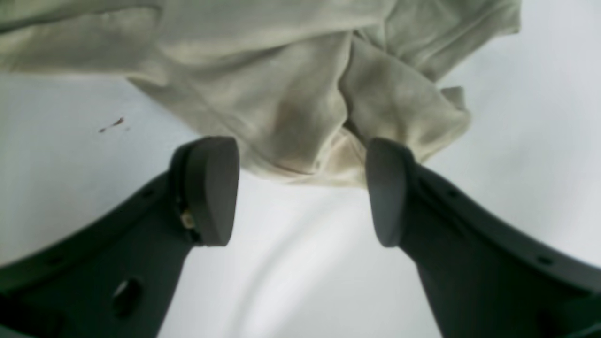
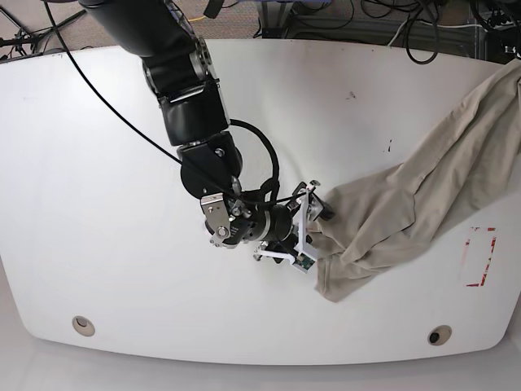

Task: Fold the T-shirt properly
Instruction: 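Reach the right gripper to the bunched T-shirt and grasp its edge, then pull the T-shirt with the right gripper away from the left gripper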

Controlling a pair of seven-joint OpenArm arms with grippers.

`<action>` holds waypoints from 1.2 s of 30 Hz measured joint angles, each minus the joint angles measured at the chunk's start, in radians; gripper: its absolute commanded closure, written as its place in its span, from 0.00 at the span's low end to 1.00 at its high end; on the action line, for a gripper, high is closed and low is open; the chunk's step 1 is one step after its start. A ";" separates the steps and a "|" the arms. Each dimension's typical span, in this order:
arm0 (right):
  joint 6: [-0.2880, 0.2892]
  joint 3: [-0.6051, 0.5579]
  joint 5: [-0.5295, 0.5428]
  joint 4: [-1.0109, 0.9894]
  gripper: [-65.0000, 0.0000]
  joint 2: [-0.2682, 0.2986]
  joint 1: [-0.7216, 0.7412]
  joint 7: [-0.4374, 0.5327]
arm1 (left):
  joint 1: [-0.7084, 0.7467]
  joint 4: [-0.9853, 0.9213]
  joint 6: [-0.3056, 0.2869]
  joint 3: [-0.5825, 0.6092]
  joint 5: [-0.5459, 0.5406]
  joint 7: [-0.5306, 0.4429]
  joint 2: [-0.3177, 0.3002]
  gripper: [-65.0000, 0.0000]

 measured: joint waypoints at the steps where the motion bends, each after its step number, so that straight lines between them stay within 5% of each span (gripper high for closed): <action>1: 0.000 0.000 0.000 -0.032 0.38 0.000 0.009 0.016 | 0.000 0.000 0.000 0.000 0.000 -0.001 0.000 1.00; 14: -0.004 0.000 -0.003 -0.297 0.40 -0.028 0.084 0.163 | -0.002 0.000 0.000 0.021 0.000 -0.001 0.001 1.00; 30: -0.004 -0.001 0.002 -0.319 0.98 -0.040 0.083 0.174 | -0.008 0.000 0.000 0.057 -0.002 -0.005 0.000 1.00; 36: -0.004 0.000 0.003 -0.319 1.00 -0.038 0.081 0.174 | -0.035 0.000 0.000 0.057 0.005 0.001 0.000 1.00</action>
